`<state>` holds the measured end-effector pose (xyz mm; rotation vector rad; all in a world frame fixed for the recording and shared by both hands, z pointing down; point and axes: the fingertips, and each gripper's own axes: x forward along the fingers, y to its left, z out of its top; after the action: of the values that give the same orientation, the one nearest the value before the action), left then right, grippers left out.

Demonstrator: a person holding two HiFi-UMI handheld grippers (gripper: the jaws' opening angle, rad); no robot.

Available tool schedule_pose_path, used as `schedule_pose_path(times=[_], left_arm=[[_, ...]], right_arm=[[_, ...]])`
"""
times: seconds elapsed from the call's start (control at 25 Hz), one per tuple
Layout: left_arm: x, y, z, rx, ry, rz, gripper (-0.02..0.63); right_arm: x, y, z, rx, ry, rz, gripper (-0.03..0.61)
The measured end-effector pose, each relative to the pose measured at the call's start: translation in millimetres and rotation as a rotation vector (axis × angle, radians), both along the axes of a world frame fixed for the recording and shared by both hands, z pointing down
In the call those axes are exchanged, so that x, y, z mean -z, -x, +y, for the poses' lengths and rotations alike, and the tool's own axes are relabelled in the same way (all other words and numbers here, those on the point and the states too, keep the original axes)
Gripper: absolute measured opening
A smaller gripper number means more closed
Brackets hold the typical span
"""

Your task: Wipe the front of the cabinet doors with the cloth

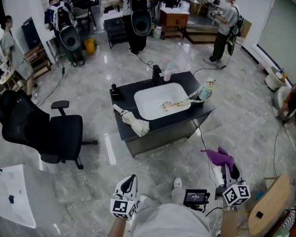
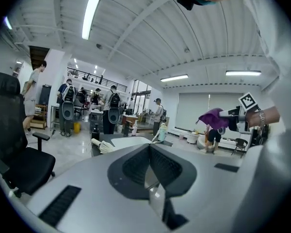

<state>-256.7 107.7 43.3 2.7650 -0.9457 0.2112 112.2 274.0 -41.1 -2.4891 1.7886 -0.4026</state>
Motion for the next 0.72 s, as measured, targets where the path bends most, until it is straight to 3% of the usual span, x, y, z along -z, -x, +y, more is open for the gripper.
schedule_pose_path(times=[0.2,0.44,0.6,0.72], left_arm=[[41.0,7.8,-3.6,-0.009,-0.081,0.043,0.006],[103.5,8.7,19.5,0.060,-0.180,0.109,0.006],[109.6,16.9,64.2,0.125,-0.164,0.088,0.006],[98.7,17.7,106.4,0.164,-0.095,0.039,0.006]], right_arm=[[27.9,25.9,31.9,-0.012,-0.066,-0.029,0.118],[37.7,46.2,34.1,0.075,-0.117,-0.075,0.118],[33.2,70.1,27.5,0.214,-0.157,-0.087,0.118],[31.7,87.8,37.1,0.303,-0.173,-0.093,0.118]])
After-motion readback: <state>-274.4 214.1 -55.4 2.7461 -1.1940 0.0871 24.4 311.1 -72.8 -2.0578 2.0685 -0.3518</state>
